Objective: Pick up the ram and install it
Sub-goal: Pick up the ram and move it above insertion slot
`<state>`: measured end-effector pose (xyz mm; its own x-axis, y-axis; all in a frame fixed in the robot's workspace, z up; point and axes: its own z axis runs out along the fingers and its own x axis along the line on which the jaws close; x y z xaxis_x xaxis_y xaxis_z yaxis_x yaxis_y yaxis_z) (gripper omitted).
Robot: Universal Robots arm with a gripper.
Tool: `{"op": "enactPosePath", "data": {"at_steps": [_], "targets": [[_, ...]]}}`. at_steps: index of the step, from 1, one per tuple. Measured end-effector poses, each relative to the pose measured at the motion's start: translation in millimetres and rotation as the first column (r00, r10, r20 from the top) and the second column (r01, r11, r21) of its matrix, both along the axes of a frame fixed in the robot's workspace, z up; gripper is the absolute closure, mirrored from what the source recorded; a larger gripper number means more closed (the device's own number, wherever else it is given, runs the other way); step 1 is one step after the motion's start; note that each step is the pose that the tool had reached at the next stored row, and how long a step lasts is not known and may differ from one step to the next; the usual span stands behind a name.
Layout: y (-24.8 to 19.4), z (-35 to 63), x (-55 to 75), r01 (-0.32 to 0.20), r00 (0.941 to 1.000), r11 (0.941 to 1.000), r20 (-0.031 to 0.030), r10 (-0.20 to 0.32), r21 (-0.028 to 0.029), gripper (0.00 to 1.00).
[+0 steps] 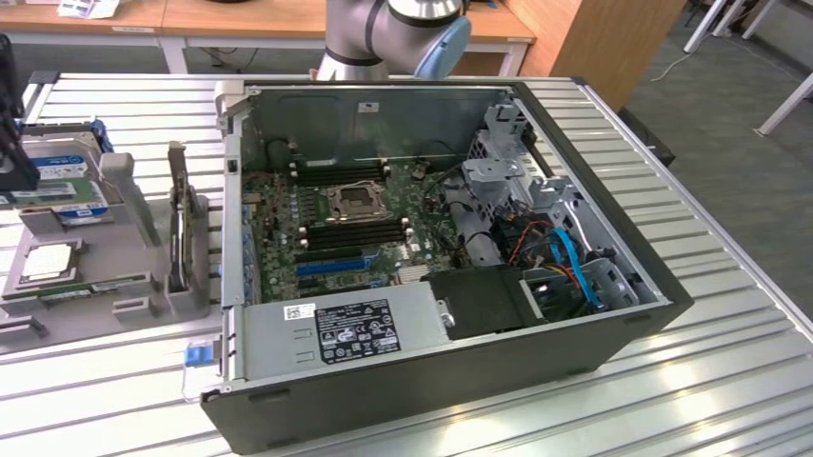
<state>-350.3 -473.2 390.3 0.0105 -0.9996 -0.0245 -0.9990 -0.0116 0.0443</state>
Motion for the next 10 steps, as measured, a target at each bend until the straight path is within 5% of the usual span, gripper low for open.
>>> {"op": "enactPosePath", "data": {"at_steps": [10], "targets": [[0.0,0.0,5.8,0.0,1.0,1.0,-0.0001,0.0,0.0,0.89]]}}
